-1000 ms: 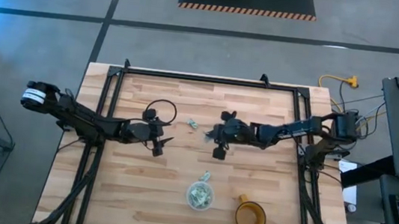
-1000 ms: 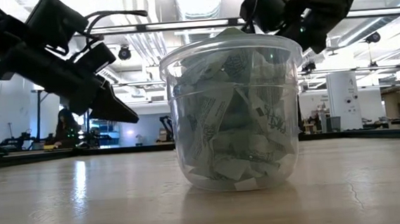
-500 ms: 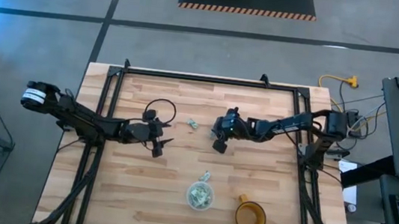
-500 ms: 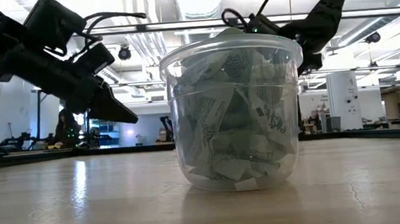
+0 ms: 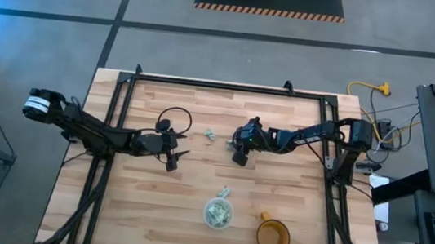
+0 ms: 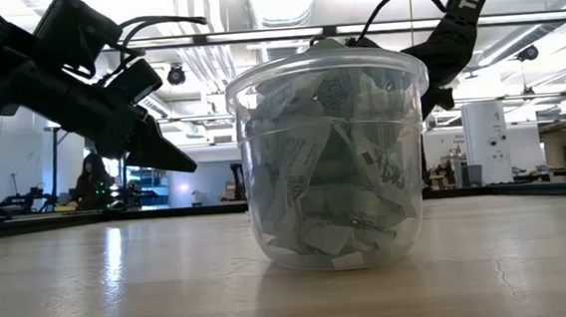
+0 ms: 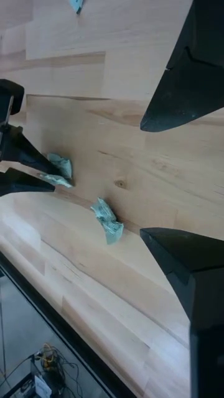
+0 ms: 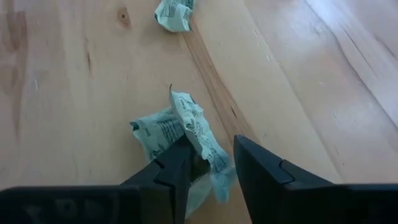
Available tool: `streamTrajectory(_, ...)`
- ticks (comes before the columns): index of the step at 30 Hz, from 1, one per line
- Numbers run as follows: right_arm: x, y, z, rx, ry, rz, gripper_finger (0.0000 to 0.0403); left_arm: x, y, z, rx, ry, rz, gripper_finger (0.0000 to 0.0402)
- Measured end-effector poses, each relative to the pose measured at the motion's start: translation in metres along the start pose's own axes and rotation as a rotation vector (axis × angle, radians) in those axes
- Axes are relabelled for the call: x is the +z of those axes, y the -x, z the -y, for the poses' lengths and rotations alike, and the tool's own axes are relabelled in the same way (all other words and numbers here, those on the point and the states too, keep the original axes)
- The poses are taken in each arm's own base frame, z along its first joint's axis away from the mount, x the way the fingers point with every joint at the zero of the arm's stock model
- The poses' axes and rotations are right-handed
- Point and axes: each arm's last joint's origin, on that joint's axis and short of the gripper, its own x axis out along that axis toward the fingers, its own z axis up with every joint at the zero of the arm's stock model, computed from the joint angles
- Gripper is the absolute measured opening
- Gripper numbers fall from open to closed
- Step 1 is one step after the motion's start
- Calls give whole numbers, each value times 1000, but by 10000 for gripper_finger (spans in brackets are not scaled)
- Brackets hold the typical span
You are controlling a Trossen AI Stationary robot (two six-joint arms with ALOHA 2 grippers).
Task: Pick and place Stevia / Truvia into bins
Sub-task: Put the stevia packet into the transparent bin
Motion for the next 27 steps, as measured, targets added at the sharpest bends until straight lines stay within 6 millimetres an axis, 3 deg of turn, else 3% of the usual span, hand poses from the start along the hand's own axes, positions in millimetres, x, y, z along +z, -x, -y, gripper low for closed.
streamTrajectory(10,7,8,1,1,4,39,17,0,0,0,0,3,-2,248)
streamTrajectory(18,22,28,-5,37,28,114,9,0,0,0,-7,21,-4,248)
streamTrajectory(21,28,42,-14,157,75,149,9,-1,0,0,-8,21,-5,248)
streamTrajectory(27,34,75,-44,570,175,178,9,-1,0,0,-8,20,-7,248)
